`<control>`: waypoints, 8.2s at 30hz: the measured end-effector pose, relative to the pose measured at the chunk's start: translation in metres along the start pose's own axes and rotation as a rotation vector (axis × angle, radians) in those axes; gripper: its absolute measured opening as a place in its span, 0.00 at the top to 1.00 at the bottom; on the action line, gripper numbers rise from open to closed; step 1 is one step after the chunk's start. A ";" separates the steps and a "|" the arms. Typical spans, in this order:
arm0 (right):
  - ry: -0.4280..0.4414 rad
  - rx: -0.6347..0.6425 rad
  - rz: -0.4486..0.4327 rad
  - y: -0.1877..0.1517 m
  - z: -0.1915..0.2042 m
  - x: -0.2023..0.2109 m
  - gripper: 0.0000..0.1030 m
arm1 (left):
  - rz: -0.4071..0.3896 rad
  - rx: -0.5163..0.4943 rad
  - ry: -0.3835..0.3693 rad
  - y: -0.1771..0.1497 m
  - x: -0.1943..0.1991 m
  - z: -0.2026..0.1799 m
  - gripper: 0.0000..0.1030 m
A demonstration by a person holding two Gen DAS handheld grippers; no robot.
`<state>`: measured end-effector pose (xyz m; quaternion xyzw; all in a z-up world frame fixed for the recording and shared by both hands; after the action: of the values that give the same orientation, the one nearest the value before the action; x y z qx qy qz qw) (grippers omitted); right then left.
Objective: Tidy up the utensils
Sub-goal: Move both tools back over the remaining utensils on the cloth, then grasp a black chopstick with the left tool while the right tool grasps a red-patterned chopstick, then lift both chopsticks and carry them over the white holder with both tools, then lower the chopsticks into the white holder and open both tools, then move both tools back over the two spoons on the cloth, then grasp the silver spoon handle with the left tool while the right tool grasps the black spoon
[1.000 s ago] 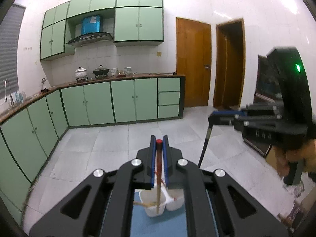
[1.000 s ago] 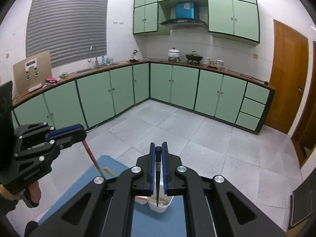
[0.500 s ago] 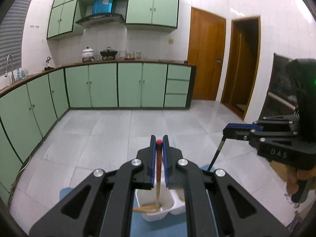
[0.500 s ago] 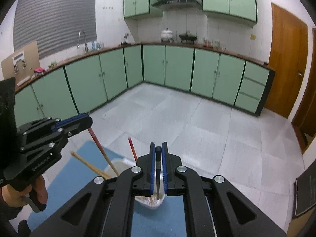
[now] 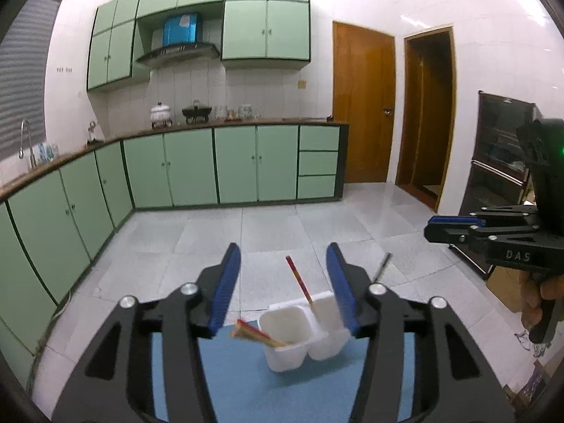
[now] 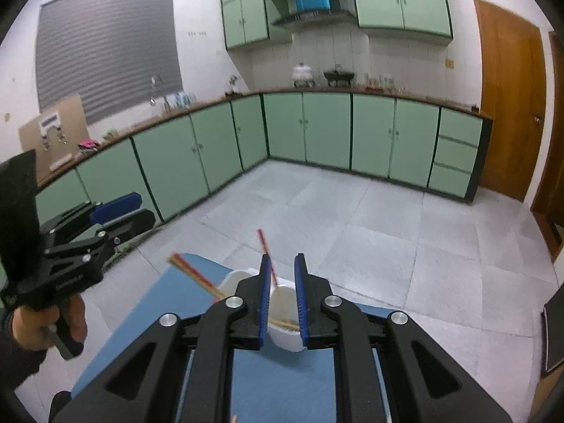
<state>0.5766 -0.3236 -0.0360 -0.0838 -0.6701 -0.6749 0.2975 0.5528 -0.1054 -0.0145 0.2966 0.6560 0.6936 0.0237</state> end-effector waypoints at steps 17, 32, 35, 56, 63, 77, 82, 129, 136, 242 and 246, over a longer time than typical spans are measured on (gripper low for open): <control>-0.040 -0.104 0.122 -0.300 0.076 0.113 0.78 | 0.184 0.085 0.050 -0.269 0.177 -0.099 0.30; -0.087 -0.205 0.207 -0.403 0.081 0.101 0.77 | 0.351 0.253 0.125 -0.376 0.132 -0.104 0.45; -0.097 -0.182 0.211 -0.406 0.085 0.097 0.77 | 0.343 0.228 0.135 -0.377 0.129 -0.109 0.46; -0.092 -0.126 0.192 -0.411 0.088 0.085 0.94 | 0.333 0.213 0.135 -0.378 0.127 -0.118 0.94; -0.079 -0.122 0.155 -0.397 0.093 0.099 0.94 | 0.297 0.216 0.129 -0.358 0.142 -0.114 0.94; -0.066 -0.122 0.015 -0.321 0.088 0.148 0.94 | 0.193 0.127 0.118 -0.284 0.172 -0.104 0.94; -0.054 -0.098 -0.019 -0.284 0.084 0.150 0.94 | 0.175 0.103 0.096 -0.253 0.166 -0.095 0.94; 0.078 0.089 0.058 -0.087 0.075 0.030 0.94 | 0.204 0.041 -0.065 -0.113 0.061 -0.045 0.94; 0.066 0.100 0.032 -0.060 0.077 0.040 0.94 | 0.159 0.013 -0.065 -0.077 0.068 -0.049 0.94; -0.050 -0.116 0.209 -0.368 0.133 0.075 0.71 | 0.381 0.231 0.078 -0.347 0.140 -0.061 0.17; -0.039 -0.115 0.234 -0.376 0.139 0.062 0.71 | 0.406 0.256 0.097 -0.360 0.129 -0.061 0.17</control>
<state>0.2940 -0.2369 -0.3133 -0.1916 -0.6216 -0.6710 0.3558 0.2916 -0.0562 -0.2958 0.3893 0.6658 0.6088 -0.1858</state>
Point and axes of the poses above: each gripper's, at about its wrist camera, not at the fingertips, and x roughly against the way its jaws point, z to its left, y to its top, the point moved 4 cm from there along -x, roughly the way its jaws point, and after that the axes turned 5 degrees about -y, right-handed, at the moved point
